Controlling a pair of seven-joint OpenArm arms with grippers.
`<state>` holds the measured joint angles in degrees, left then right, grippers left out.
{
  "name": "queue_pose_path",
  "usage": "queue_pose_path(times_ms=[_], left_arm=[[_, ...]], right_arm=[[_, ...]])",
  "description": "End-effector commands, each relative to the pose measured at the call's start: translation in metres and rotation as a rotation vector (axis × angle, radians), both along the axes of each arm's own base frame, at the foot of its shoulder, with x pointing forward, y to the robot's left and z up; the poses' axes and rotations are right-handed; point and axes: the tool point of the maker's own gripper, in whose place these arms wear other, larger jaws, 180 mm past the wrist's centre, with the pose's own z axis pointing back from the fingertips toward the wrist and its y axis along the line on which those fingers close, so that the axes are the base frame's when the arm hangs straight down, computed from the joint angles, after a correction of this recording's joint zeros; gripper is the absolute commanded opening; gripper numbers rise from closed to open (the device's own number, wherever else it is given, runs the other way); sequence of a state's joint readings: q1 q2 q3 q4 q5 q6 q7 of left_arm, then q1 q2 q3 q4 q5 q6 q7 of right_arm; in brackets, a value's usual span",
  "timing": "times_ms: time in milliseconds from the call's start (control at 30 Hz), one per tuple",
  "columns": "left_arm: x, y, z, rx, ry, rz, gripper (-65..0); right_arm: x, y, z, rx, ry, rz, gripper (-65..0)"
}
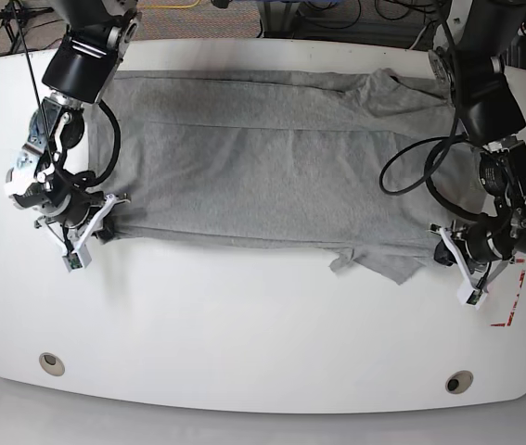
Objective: Fold the T-shirt properly
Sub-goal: 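Lift the hem with both grippers and fold it over onto the collar edge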
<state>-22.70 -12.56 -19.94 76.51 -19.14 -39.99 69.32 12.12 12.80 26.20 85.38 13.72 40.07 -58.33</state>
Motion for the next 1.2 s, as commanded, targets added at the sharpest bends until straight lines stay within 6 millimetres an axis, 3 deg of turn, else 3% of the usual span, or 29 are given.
queue_pose_path(times_ms=[0, 167, 500, 800, 1167], left_arm=[[0.002, 0.007, 0.026, 0.034, -0.082, -0.003, -65.0], [-0.011, 0.005, 0.03, 0.057, -0.092, -0.022, -65.0], [-0.051, 0.019, 0.035, 0.158, -0.067, -0.063, -65.0], [-0.101, 0.028, 0.023, 0.23, -0.017, -0.064, -65.0], [-0.152, 0.032, -0.01, 0.243, 0.114, -0.073, -65.0]], right_arm=[[-0.001, -0.006, 0.026, -0.064, -0.062, 0.007, -63.6], [-0.018, -0.006, 0.03, -0.115, -0.055, 0.02, -63.6], [-0.059, -0.005, 0.028, -0.201, -0.001, 0.046, -63.6], [-0.092, -0.002, 0.015, -0.229, 0.054, 0.067, -63.6], [-0.13, -0.002, -0.011, -0.225, 0.16, 0.08, -62.9]])
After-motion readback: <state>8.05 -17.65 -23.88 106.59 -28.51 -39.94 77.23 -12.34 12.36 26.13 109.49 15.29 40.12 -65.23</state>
